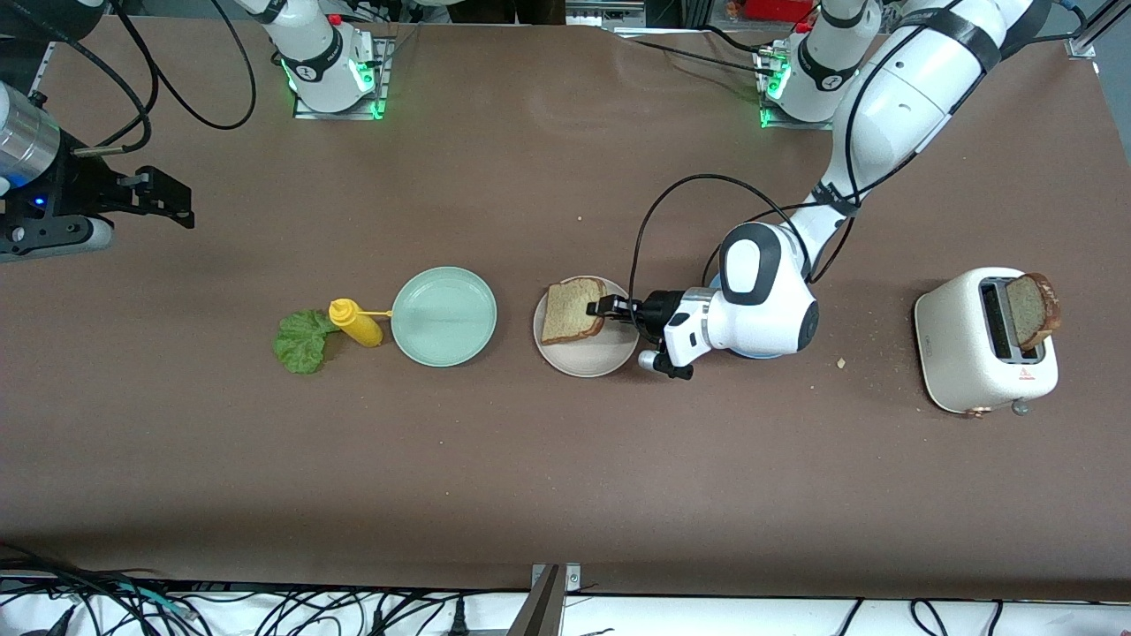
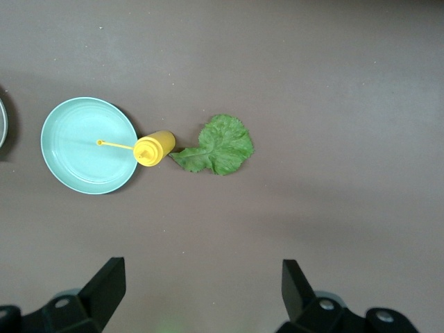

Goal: Make sandwich in beige plate with both arms
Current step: 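Lower the bread onto the beige plate and open the left gripper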

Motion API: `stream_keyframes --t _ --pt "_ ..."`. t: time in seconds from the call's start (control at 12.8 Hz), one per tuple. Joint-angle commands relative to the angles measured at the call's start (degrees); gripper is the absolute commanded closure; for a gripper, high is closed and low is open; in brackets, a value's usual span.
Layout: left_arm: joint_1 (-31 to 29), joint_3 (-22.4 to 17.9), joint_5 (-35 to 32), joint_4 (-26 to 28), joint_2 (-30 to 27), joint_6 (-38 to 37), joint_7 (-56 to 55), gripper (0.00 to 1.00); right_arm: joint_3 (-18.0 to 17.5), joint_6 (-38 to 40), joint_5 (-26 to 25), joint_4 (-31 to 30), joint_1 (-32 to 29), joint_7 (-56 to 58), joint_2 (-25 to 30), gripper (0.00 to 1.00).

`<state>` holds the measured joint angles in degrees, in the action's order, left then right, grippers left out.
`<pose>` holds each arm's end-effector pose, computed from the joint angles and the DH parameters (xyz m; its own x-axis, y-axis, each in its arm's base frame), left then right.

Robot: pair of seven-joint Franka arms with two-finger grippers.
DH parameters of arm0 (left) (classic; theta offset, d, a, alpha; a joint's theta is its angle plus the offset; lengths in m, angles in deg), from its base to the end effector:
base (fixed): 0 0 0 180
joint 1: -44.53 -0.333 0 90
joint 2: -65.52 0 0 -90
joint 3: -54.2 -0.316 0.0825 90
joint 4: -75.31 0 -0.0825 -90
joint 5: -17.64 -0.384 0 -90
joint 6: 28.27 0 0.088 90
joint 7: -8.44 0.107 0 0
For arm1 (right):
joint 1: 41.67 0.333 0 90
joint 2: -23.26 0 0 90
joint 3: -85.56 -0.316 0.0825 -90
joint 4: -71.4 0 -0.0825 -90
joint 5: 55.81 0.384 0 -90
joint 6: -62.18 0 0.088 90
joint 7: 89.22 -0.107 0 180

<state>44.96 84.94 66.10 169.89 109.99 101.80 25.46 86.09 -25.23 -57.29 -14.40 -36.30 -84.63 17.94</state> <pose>0.6007 -0.3307 0.2173 0.9711 -0.1766 -0.1603 0.0300 -0.5764 0.8166 0.5760 0.0462 0.6025 0.9845 0.1625 -0.0666 0.1642 -0.9862 0.0214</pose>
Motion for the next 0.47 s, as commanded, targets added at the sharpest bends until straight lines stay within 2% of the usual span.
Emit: stream_keyframes --t 0.0,0.08,0.39 --pt "0.4 -0.2 2.2 -1.4 1.8 1.3 3.2 0.07 -0.2 0.3 0.0 0.9 -0.3 -0.6 -0.2 0.00" --pt "0.2 -0.2 1.7 -1.4 1.8 1.3 3.4 0.00 -0.2 0.3 0.0 0.9 -0.3 -0.6 -0.2 0.00" --pt "-1.1 -0.3 1.1 -0.7 1.3 0.9 3.4 0.00 -0.2 0.3 0.0 0.9 -0.3 -0.6 -0.3 0.00"
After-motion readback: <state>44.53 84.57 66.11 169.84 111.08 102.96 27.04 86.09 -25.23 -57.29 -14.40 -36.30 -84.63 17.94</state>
